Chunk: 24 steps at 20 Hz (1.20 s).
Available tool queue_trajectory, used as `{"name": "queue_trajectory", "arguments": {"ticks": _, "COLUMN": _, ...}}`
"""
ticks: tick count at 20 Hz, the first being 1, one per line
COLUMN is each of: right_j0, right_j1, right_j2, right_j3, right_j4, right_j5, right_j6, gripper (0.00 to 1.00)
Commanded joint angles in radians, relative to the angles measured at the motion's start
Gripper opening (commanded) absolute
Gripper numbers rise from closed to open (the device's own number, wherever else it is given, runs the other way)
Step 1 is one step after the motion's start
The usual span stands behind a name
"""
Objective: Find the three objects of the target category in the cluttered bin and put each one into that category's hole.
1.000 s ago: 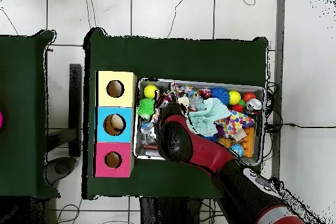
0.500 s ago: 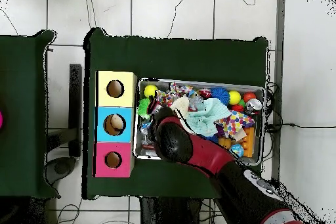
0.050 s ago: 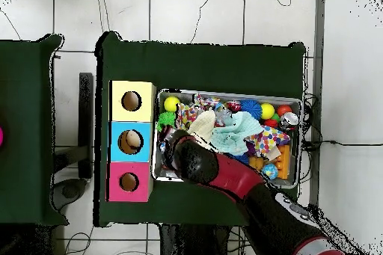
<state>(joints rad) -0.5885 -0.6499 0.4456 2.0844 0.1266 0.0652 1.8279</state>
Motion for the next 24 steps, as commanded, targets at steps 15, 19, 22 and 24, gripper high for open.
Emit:
{"name": "queue_trajectory", "arguments": {"ticks": 15, "right_j0": 0.182, "right_j1": -0.022, "right_j2": -0.230, "right_j3": -0.107, "right_j4": 0.086, "right_j5": 0.242, "right_j6": 0.175, "gripper": 1.00}}
{"name": "queue_trajectory", "arguments": {"ticks": 19, "right_j0": 0.249, "right_j1": -0.033, "right_j2": -0.318, "right_j3": -0.135, "right_j4": 0.060, "right_j5": 0.250, "right_j6": 0.169, "gripper": 1.00}}
{"name": "queue_trajectory", "arguments": {"ticks": 22, "right_j0": 0.297, "right_j1": -0.043, "right_j2": -0.384, "right_j3": -0.156, "right_j4": 0.045, "right_j5": 0.271, "right_j6": 0.166, "gripper": 1.00}}
{"name": "queue_trajectory", "arguments": {"ticks": 24, "right_j0": 0.329, "right_j1": -0.043, "right_j2": -0.424, "right_j3": -0.173, "right_j4": 0.040, "right_j5": 0.283, "right_j6": 0.168, "gripper": 1.00}}
